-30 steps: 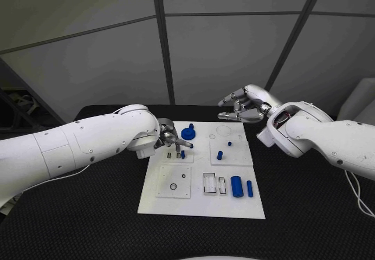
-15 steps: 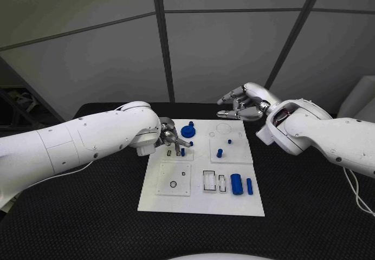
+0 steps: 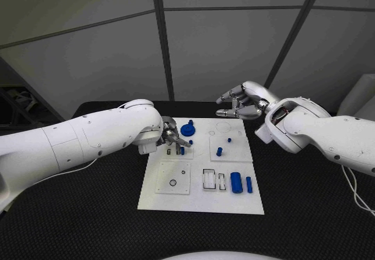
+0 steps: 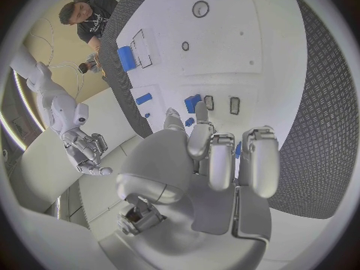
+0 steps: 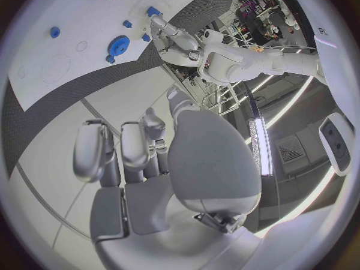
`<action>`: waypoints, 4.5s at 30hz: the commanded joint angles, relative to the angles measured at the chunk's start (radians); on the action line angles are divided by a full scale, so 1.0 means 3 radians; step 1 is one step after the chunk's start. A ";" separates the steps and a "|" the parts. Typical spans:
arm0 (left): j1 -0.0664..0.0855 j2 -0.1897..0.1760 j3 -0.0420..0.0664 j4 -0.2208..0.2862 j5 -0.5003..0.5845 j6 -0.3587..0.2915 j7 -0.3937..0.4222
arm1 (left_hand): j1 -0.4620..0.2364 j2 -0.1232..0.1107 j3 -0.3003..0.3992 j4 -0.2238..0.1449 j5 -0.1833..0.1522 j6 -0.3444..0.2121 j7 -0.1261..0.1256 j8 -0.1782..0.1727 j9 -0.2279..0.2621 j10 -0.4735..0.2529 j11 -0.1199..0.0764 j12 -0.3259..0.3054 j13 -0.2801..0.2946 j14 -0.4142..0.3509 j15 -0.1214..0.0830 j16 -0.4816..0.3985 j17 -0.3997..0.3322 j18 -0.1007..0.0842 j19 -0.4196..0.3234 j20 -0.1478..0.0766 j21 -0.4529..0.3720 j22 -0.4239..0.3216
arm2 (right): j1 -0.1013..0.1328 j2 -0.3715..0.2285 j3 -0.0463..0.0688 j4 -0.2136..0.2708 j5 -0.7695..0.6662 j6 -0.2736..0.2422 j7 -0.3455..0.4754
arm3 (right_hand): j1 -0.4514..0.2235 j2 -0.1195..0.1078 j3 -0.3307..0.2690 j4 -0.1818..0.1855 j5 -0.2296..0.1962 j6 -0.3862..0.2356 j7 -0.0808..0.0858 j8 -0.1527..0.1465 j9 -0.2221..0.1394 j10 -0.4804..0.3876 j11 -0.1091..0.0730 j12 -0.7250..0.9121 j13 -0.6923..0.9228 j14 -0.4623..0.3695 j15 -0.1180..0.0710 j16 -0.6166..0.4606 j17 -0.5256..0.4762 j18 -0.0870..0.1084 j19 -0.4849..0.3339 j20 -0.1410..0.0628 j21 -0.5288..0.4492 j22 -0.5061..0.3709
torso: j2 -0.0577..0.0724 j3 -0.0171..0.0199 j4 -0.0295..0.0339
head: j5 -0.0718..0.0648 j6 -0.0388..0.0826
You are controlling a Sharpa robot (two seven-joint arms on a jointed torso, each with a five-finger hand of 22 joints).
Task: Assemble the parts on the task board
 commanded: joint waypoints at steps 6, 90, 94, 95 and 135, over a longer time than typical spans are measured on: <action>0.0003 0.0026 0.0001 -0.0034 -0.0021 0.0108 -0.0058 | 0.0048 0.0006 0.0030 -0.0004 0.0082 -0.0024 -0.0005 -0.0028 0.0024 0.0017 -0.0009 -0.0020 0.0246 0.0289 -0.0005 0.0003 0.0681 -0.0030 -0.0010 0.0003 0.0019 0.0183 | 0.0008 0.0010 0.0003 -0.0003 -0.0004 0.0039 -0.0002 | 0.0002 0.0037 0.0011 0.0012 0.0012 0.0017 0.0001 -0.0016 0.0003 -0.0018 0.0002 -0.0021 -0.0005 -0.0006 -0.0008 -0.0013 -0.0001 0.0049 -0.0009 -0.0006 -0.0023 0.0045 | -0.0001 0.0001 0.0005 | -0.0005 -0.0016; -0.0022 -0.0250 -0.0001 0.0303 0.0122 -0.0494 0.0147 | -0.0015 -0.0908 0.3017 -0.0433 0.1867 0.0098 -0.0011 -0.0265 0.0589 0.0120 -0.0035 -0.0162 0.0370 0.0311 -0.0030 0.0063 0.0759 -0.0045 0.0026 -0.0023 0.0037 0.0324 | 0.0007 0.0028 0.0002 -0.0047 -0.0004 0.0119 -0.0020 | -0.0011 0.0060 0.0019 0.0023 0.0031 0.0023 0.0000 -0.0017 0.0008 0.0001 0.0001 0.0002 0.0002 0.0009 -0.0010 -0.0016 0.0018 0.0045 0.0008 -0.0009 -0.0020 0.0053 | 0.0000 0.0002 0.0015 | 0.0042 -0.0058; -0.0034 -0.0268 -0.0001 0.0323 0.0087 -0.0498 0.0146 | -0.0031 -0.0913 0.3031 -0.0451 0.1878 0.0103 -0.0013 -0.0264 0.0597 0.0121 -0.0037 -0.0164 0.0370 0.0312 -0.0032 0.0067 0.0762 -0.0045 0.0028 -0.0024 0.0039 0.0328 | 0.0007 0.0029 0.0002 -0.0050 -0.0004 0.0124 -0.0018 | -0.0017 0.0062 0.0018 0.0026 0.0031 0.0023 0.0000 -0.0017 0.0008 0.0001 0.0001 0.0001 0.0001 0.0010 -0.0010 -0.0018 0.0018 0.0045 0.0009 -0.0010 -0.0022 0.0052 | 0.0002 -0.0001 0.0010 | 0.0043 -0.0060; -0.0039 -0.0269 -0.0001 0.0322 0.0066 -0.0491 0.0146 | -0.0035 -0.0916 0.3034 -0.0458 0.1877 0.0104 -0.0014 -0.0263 0.0599 0.0120 -0.0038 -0.0172 0.0367 0.0312 -0.0032 0.0068 0.0763 -0.0045 0.0027 -0.0025 0.0039 0.0328 | 0.0007 0.0029 0.0002 -0.0050 -0.0004 0.0125 -0.0018 | -0.0017 0.0062 0.0018 0.0026 0.0031 0.0023 0.0000 -0.0017 0.0008 0.0001 0.0001 0.0001 0.0001 0.0010 -0.0010 -0.0018 0.0018 0.0045 0.0009 -0.0010 -0.0022 0.0052 | 0.0002 -0.0002 0.0008 | 0.0044 -0.0062; -0.0160 -0.0262 -0.0001 0.0312 -0.0336 -0.0564 0.0156 | -0.0151 -0.0984 0.3088 -0.0699 0.1475 0.0175 -0.0029 -0.0264 0.0655 0.0152 -0.0050 -0.0222 0.0347 0.0321 -0.0041 0.0099 0.0792 -0.0054 0.0046 -0.0032 0.0054 0.0371 | 0.0007 0.0030 0.0001 -0.0054 -0.0004 0.0137 -0.0008 | -0.0057 0.0084 0.0017 0.0041 0.0034 0.0028 0.0000 -0.0017 0.0012 0.0006 0.0001 0.0007 -0.0002 0.0018 -0.0010 -0.0025 0.0026 0.0045 0.0014 -0.0011 -0.0030 0.0048 | 0.0005 -0.0004 0.0011 | 0.0039 -0.0091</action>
